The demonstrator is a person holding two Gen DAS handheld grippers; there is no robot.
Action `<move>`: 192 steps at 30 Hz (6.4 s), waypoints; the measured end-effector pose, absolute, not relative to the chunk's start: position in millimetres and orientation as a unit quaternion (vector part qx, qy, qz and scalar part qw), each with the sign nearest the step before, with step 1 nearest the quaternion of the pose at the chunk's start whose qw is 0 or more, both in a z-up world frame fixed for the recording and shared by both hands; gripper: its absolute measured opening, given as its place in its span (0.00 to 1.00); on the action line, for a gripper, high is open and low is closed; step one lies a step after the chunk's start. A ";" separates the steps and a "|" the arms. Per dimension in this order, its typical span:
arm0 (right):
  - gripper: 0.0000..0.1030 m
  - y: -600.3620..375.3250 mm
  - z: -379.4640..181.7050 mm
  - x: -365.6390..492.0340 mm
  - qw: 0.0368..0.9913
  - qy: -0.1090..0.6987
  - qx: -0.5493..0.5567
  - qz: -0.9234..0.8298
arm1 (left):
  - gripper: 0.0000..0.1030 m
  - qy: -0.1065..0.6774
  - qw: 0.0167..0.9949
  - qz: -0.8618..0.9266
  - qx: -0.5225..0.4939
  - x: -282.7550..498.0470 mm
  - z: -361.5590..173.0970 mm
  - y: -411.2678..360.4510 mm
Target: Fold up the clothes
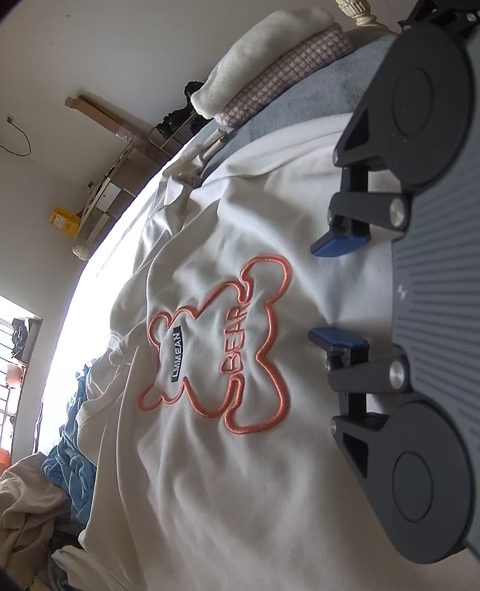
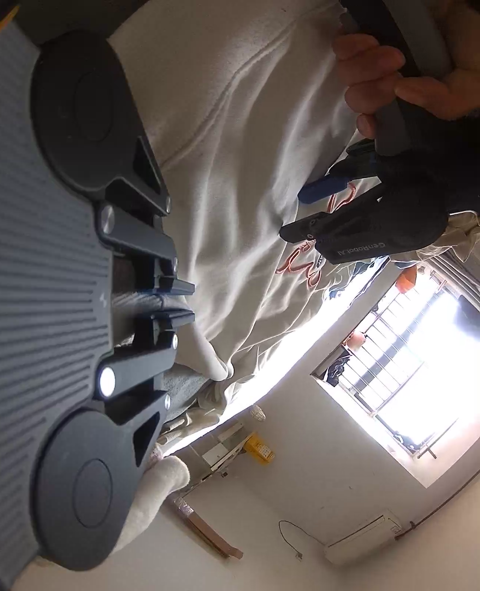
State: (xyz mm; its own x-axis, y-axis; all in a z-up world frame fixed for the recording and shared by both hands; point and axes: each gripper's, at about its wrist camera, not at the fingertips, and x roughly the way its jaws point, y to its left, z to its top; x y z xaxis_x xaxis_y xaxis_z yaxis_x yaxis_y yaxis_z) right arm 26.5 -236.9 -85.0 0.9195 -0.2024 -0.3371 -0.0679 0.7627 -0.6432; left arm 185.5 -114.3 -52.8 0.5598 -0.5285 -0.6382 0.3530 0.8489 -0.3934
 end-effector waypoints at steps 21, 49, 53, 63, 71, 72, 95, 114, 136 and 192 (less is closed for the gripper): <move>0.21 -305.9 -49.2 -51.6 0.974 0.212 -0.079 0.009 | 0.48 0.442 0.790 -0.422 -0.055 148.4 -55.6 -228.2; 0.21 -361.7 -77.3 -42.9 0.964 0.248 0.094 -0.005 | 0.42 0.459 0.758 -0.445 -0.129 168.9 -67.9 -207.0; 0.21 -353.6 -77.1 -49.8 0.967 0.252 0.043 -0.003 | 0.42 0.462 0.753 -0.447 -0.138 170.3 -69.0 -204.9; 0.21 -346.2 -77.5 -46.7 0.974 0.222 0.027 -0.030 | 0.42 0.463 0.751 -0.447 -0.148 171.1 -69.4 -202.1; 0.21 -347.2 -78.4 -38.9 0.976 0.203 0.069 -0.040 | 0.42 0.460 0.750 -0.450 -0.155 170.5 -71.0 -200.6; 0.21 -344.9 -78.5 -37.1 0.977 0.198 0.066 -0.038 | 0.42 0.460 0.749 -0.450 -0.158 170.7 -71.3 -199.7; 0.05 -363.1 -61.9 -22.7 0.973 0.167 0.001 -0.162 | 0.43 0.405 0.819 -0.379 -0.148 162.5 -61.0 -134.4; 0.07 -421.6 -87.2 -28.4 0.947 0.236 0.165 -0.141 | 0.48 0.358 0.891 -0.243 -0.139 84.9 5.6 15.4; 0.09 -408.1 -75.0 -12.1 0.935 0.286 0.125 -0.169 | 0.31 0.346 0.932 -0.110 0.000 -22.9 -20.4 67.3; 0.14 -412.4 -77.7 -13.0 0.938 0.287 0.125 -0.147 | 0.39 0.404 0.871 -0.134 -0.247 -19.3 -50.2 148.1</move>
State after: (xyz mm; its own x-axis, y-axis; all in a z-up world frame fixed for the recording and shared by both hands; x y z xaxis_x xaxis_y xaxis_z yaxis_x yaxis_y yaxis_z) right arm -13.0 -412.4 -77.7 0.7923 -0.2046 -0.5748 0.3484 0.9251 0.1511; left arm -19.3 148.1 -50.2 0.6382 -0.4334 -0.6363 0.0347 0.8419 -0.5386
